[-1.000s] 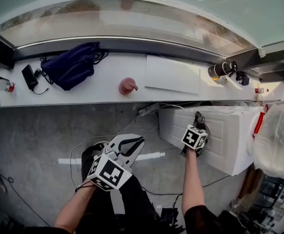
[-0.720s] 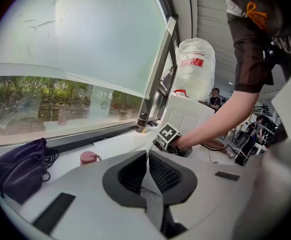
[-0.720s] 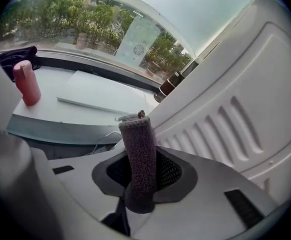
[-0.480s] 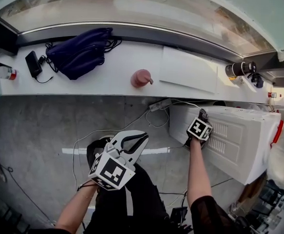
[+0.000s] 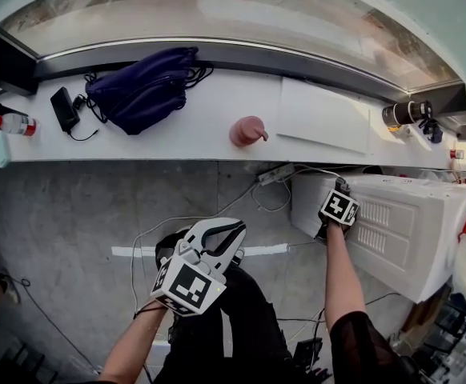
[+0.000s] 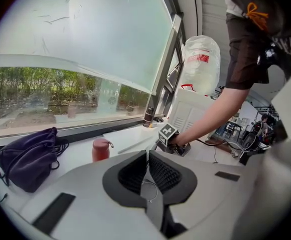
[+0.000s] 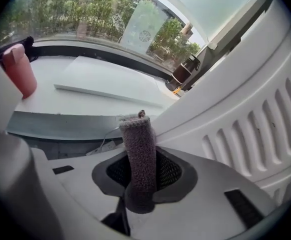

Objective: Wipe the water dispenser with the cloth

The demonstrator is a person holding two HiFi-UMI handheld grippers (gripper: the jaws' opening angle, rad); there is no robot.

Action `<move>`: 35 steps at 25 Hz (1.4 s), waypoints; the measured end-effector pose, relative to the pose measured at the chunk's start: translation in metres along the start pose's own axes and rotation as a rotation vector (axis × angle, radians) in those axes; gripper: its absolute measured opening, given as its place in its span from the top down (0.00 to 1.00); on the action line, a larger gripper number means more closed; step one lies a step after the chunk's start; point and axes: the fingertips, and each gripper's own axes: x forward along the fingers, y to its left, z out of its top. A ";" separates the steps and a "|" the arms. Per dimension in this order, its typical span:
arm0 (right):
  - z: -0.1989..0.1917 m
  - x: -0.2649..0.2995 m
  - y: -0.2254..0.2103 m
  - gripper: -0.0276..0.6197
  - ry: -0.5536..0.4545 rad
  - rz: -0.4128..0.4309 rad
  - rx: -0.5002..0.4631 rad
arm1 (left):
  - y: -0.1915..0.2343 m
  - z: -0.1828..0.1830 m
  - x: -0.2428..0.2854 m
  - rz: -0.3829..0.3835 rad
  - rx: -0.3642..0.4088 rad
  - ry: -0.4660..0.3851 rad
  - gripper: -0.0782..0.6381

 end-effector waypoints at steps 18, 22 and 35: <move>0.076 -0.292 -0.017 0.79 -0.382 0.526 0.135 | -0.025 0.142 -0.048 -0.093 0.129 -0.047 0.85; 0.077 -0.362 -0.033 0.79 -0.433 0.589 0.194 | -0.039 0.179 -0.066 -0.142 0.161 -0.059 0.85; 0.034 -0.504 -0.056 0.79 -0.512 0.591 0.419 | -0.061 0.231 -0.142 -0.288 0.303 -0.002 0.85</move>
